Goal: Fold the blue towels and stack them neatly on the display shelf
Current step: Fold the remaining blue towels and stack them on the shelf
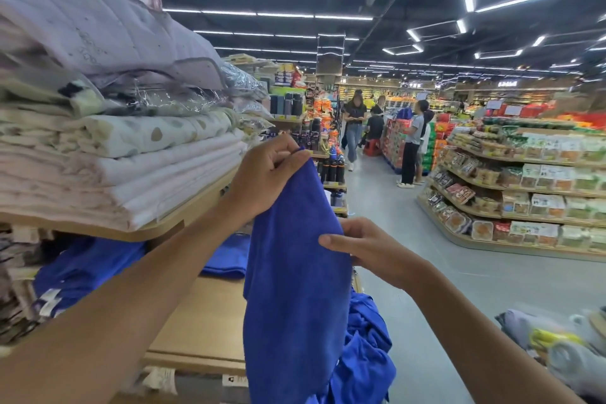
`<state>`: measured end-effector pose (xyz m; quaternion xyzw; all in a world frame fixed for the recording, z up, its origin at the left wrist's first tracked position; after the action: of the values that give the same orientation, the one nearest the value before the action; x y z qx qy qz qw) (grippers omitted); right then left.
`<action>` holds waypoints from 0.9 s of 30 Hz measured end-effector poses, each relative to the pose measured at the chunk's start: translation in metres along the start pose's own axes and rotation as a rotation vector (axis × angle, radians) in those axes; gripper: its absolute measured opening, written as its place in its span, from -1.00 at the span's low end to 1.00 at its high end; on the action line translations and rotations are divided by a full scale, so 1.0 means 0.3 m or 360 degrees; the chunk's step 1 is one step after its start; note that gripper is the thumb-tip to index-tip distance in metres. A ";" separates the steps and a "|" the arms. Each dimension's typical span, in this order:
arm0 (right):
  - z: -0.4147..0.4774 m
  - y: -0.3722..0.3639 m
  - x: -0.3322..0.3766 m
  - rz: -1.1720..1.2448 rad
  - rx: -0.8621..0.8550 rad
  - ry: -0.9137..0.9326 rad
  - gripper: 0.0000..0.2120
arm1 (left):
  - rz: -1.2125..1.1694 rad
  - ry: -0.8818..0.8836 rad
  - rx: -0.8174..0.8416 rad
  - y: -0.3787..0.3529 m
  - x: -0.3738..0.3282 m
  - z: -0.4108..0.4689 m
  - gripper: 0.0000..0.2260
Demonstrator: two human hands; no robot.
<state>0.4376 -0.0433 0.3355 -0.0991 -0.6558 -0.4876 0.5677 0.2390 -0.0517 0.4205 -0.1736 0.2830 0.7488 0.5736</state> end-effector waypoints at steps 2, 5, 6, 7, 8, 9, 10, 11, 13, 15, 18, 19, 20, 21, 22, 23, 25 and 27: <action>-0.018 0.029 -0.013 -0.0066 0.0033 -0.0037 -0.66 | 0.0116 -0.0055 -0.0040 0.025 -0.010 0.012 -0.77; -0.043 0.087 -0.034 -0.0269 0.0089 -0.0095 -0.64 | 0.0174 -0.0111 -0.0154 0.073 -0.024 0.028 -0.78; -0.051 0.104 -0.042 -0.0318 0.0110 -0.0112 -0.65 | 0.0167 -0.0122 -0.0189 0.089 -0.029 0.033 -0.80; -0.059 0.122 -0.048 -0.0355 0.0123 -0.0124 -0.67 | 0.0160 -0.0125 -0.0213 0.105 -0.034 0.036 -0.78; -0.063 0.142 -0.054 -0.0392 0.0124 -0.0130 -0.69 | 0.0156 -0.0123 -0.0221 0.117 -0.036 0.038 -0.76; -0.066 0.163 -0.059 -0.0449 0.0112 -0.0130 -0.69 | 0.0158 -0.0115 -0.0223 0.129 -0.033 0.038 -0.75; -0.068 0.180 -0.061 -0.0530 0.0098 -0.0126 -0.70 | 0.0165 -0.0103 -0.0223 0.139 -0.023 0.036 -0.75; -0.069 0.193 -0.062 -0.0625 0.0096 -0.0120 -0.71 | 0.0176 -0.0087 -0.0223 0.146 -0.012 0.031 -0.76; -0.070 0.205 -0.061 -0.0793 0.0133 -0.0109 -0.77 | 0.0201 -0.0049 -0.0208 0.157 0.013 0.019 -0.79; -0.072 0.208 -0.067 -0.0927 0.0167 -0.0121 -0.86 | 0.0237 -0.0033 -0.0198 0.163 0.032 0.004 -0.79; -0.068 0.210 -0.072 -0.1098 0.0166 -0.0134 -0.91 | 0.0242 -0.0025 -0.0232 0.185 0.037 -0.010 -0.78; -0.066 0.212 -0.076 -0.1129 0.0146 -0.0144 -0.89 | 0.0239 -0.0022 -0.0244 0.194 0.035 -0.015 -0.79; -0.064 0.214 -0.080 -0.1155 0.0121 -0.0162 -0.83 | 0.0240 -0.0016 -0.0255 0.201 0.034 -0.020 -0.79; -0.063 0.218 -0.085 -0.1171 0.0094 -0.0191 -0.74 | 0.0239 -0.0006 -0.0264 0.208 0.034 -0.025 -0.78; -0.062 0.220 -0.089 -0.1176 0.0064 -0.0218 -0.66 | 0.0236 0.0007 -0.0275 0.215 0.035 -0.031 -0.77; -0.064 0.222 -0.091 -0.1166 0.0038 -0.0233 -0.60 | 0.0232 0.0023 -0.0297 0.223 0.034 -0.035 -0.75; -0.071 0.218 -0.087 -0.1094 0.0020 -0.0244 -0.51 | 0.0210 0.0091 -0.0355 0.248 0.035 -0.039 -0.72; -0.079 0.216 -0.075 -0.1005 0.0019 -0.0237 -0.47 | 0.0175 0.0187 -0.0392 0.272 0.045 -0.045 -0.70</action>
<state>0.5047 -0.0189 0.3479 0.0771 -0.6969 -0.6270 0.3394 0.1561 -0.0646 0.4204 -0.2705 0.2311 0.7968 0.4884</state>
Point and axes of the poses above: each hand's wrist, its own z-axis towards the middle knuckle, its own y-axis out of the back of the hand, x = y × z, the point moved 4 cm from there along z, towards the middle knuckle, and after that the axes turned 15 degrees about -z, right-handed, at the moved point
